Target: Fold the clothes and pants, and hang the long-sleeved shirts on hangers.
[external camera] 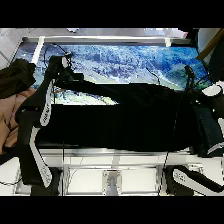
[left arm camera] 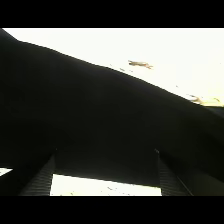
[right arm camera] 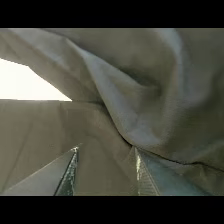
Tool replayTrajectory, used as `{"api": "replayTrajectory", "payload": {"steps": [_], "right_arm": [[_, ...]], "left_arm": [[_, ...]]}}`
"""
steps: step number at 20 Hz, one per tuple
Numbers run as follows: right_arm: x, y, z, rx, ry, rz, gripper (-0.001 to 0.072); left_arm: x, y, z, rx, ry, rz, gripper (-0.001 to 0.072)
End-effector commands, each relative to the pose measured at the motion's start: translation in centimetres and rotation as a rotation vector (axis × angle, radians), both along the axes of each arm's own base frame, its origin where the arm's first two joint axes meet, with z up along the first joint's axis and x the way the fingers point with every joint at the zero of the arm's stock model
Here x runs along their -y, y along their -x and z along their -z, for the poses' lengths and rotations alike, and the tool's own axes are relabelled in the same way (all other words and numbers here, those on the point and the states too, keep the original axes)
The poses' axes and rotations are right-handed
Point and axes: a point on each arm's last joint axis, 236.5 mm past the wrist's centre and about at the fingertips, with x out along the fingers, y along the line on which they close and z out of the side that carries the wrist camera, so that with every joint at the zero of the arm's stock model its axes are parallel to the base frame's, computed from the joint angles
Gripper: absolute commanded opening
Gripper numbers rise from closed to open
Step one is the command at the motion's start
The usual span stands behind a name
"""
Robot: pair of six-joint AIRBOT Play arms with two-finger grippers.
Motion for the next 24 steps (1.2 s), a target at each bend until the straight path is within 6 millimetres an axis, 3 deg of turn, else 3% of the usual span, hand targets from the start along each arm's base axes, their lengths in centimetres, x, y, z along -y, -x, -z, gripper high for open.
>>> {"api": "replayTrajectory", "payload": {"steps": [1, 7, 9, 16, 18, 19, 21, 23, 24], "right_arm": [[-0.5, -0.3, 0.3, 0.008, 0.018, -0.01, 0.0388], [-0.1, -0.9, 0.2, 0.031, 0.029, 0.009, 0.0388], [0.0, -0.9, 0.2, 0.031, 0.031, 0.008, 0.0388], [0.1, -0.9, 0.3, 0.033, 0.04, 0.002, 0.0388], [0.1, -0.9, 0.3, 0.033, 0.042, 0.001, 0.0388], [0.1, -0.8, 0.4, 0.032, 0.045, 0.0, 0.0388], [0.3, -0.8, 0.5, 0.03, 0.059, -0.003, 0.0387], [0.4, -0.7, 0.6, 0.029, 0.062, -0.004, 0.0388], [0.4, -0.7, 0.6, 0.029, 0.062, -0.004, 0.0388]], "left_arm": [[0.6, -0.7, 0.6, 0.021, 0.009, -0.034, 0.0719], [5.1, -3.0, 0.6, 0.096, 0.227, -0.11, 0.0718], [5.2, -2.9, 1.2, 0.08, 0.244, -0.146, 0.0718], [8.7, -2.0, 3.7, -0.029, 0.433, -0.243, 0.0713], [9.4, -1.7, 4.4, -0.055, 0.471, -0.259, 0.0657], [9.3, -1.7, 4.5, -0.059, 0.468, -0.261, 0.0596], [8.5, -1.7, 4.6, -0.064, 0.463, -0.269, 0.0385], [7.7, -1.5, 4.4, -0.071, 0.456, -0.259, -0.0001], [7.7, -1.4, 4.0, -0.065, 0.451, -0.226, 0.0005]]}}
